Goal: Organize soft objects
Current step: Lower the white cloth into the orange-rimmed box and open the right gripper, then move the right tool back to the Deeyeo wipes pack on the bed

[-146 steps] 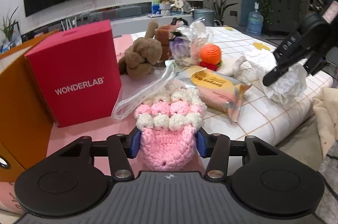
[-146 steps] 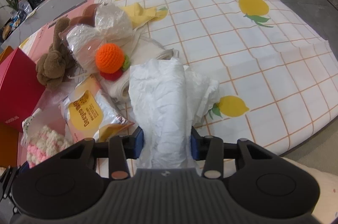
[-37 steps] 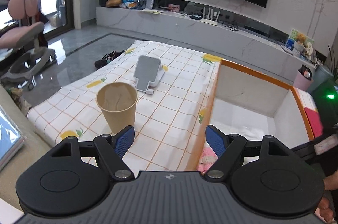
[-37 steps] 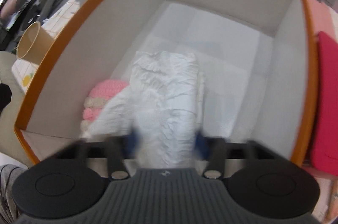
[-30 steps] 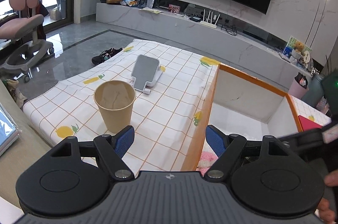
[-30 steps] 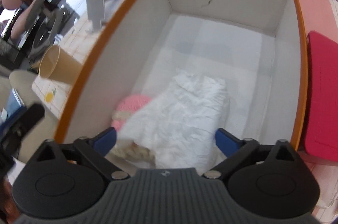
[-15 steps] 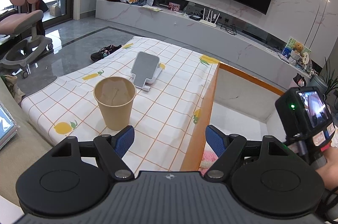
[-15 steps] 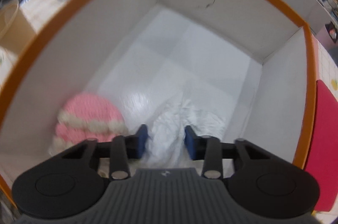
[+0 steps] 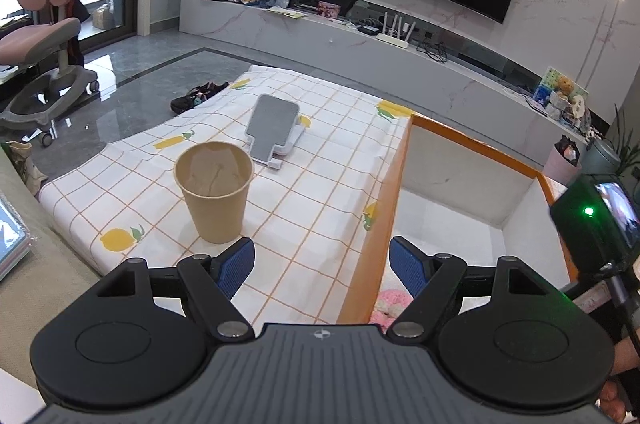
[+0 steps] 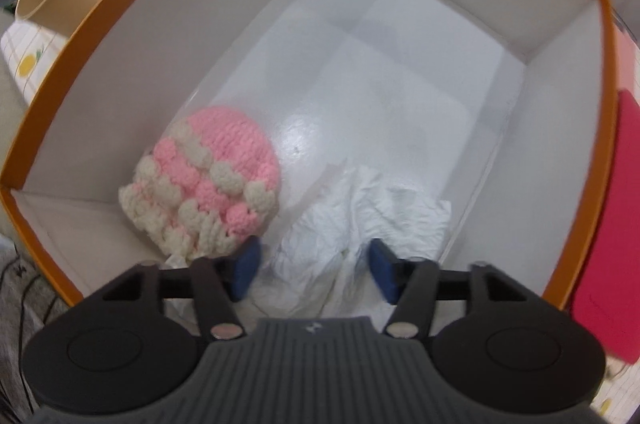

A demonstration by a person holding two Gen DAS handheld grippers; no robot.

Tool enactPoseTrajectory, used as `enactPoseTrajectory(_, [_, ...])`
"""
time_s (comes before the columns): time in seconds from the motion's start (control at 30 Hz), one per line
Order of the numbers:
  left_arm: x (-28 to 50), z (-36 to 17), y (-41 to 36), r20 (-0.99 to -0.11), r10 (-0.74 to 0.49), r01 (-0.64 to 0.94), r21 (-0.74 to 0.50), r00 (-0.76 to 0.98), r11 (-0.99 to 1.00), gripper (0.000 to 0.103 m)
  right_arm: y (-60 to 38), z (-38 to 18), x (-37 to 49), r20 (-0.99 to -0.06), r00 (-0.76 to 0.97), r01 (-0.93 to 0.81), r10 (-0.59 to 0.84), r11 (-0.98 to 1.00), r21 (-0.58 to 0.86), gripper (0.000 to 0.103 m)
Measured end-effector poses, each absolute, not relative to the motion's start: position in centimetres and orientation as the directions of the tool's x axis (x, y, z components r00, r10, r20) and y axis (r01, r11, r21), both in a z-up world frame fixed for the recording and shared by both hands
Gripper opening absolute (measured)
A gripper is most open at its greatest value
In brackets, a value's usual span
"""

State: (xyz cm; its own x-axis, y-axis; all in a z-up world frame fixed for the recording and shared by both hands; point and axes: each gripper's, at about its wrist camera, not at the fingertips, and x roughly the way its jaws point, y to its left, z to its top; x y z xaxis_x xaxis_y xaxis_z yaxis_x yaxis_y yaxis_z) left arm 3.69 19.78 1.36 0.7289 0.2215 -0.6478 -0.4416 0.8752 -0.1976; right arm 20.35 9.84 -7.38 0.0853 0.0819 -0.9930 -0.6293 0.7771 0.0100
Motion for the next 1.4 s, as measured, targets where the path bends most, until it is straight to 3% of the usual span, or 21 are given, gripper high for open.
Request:
enactPoseTrajectory(0.17, [3.6,1.6,19.9,-0.654,0.241,-0.456,-0.179,0.717,0.872,0.090,10.0,-5.8,19.9,-0.986,0.104,-0.600,0.130,0.799,0.042,0.082])
enactPoseTrajectory(0.27, [3.5,1.7,20.0,-0.657,0.237,-0.465,-0.195,0.715,0.863,0.090,9.9,-4.1,19.5,-0.976,0.128,-0.587,0.174,0.807,0.067,0.096])
enactPoseTrajectory(0.53, [2.9,2.8,18.9,-0.625,0.322,-0.470,-0.083,0.712,0.879,0.090,10.2,1.0,17.4,-0.937,0.260,-0.589,0.233,0.807,0.037,0.097])
enactPoseTrajectory(0.77, [2.6,5.1,16.8,-0.579,0.298,-0.423,-0.092,0.759,0.901,0.089,8.0,5.1,16.1,-0.909,0.333,-0.585,0.250,0.811,0.008,0.098])
enactPoseTrajectory(1.13, [2.5,7.4,8.4,-0.526,0.112,-0.188,-0.093,0.843,0.978,0.089,-2.2,10.6,14.1,-0.826,0.494,-0.449,0.271,0.893,0.024,0.100])
enactPoseTrajectory(1.3, [2.9,6.6,3.5,-0.514,-0.051,-0.021,-0.134,0.856,0.991,0.089,-9.8,10.4,13.8,-0.790,0.557,-0.317,0.257,0.945,0.084,0.100])
enactPoseTrajectory(1.4, [3.4,5.8,0.6,-0.513,-0.088,0.028,-0.123,0.854,0.992,0.089,-14.1,9.1,14.1,-0.773,0.595,-0.235,0.219,0.968,0.093,0.100])
